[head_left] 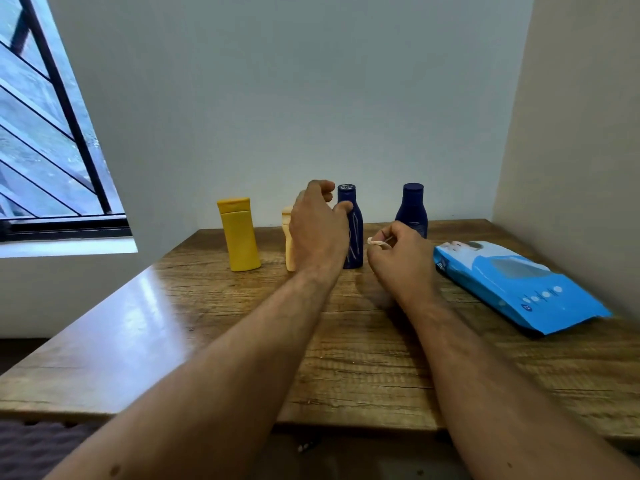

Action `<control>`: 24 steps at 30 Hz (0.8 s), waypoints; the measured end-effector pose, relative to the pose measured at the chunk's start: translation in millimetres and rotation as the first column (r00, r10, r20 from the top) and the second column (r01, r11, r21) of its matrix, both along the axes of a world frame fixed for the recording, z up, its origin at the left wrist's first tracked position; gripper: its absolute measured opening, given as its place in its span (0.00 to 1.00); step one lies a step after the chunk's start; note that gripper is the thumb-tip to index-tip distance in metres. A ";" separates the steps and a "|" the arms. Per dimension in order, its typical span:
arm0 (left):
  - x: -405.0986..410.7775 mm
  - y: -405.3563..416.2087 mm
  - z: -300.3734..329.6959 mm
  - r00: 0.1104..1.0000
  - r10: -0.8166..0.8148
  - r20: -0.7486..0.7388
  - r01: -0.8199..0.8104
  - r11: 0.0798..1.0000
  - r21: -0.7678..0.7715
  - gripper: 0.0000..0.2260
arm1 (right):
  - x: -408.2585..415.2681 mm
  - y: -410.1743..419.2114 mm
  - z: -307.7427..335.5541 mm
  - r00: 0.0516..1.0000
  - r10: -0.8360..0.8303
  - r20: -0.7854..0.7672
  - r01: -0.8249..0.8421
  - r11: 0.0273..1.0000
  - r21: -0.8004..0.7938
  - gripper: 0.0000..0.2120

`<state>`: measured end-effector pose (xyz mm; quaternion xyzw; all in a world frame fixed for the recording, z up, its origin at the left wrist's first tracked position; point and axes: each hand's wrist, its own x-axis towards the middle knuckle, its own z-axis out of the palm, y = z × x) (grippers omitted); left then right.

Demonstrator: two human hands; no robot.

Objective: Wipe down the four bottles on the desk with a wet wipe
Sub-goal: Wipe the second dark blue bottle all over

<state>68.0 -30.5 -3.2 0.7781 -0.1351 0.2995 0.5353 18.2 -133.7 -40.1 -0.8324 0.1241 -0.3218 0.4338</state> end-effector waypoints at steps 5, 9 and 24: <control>11.1 -16.7 15.8 0.999 0.003 0.047 -0.008 0.995 0.102 0.22 | 2.2 -3.0 -2.9 0.998 -0.037 0.055 0.038 0.999 -0.012 0.06; 20.4 -23.7 19.7 0.999 0.019 -0.041 -0.011 0.983 0.182 0.21 | 2.1 -3.2 -3.1 0.994 -0.046 0.098 0.049 0.998 -0.026 0.04; 13.5 37.2 33.7 0.885 -0.373 -0.277 0.355 0.928 -0.114 0.15 | -9.9 0.8 2.9 0.925 0.022 0.379 0.021 0.994 -0.110 0.08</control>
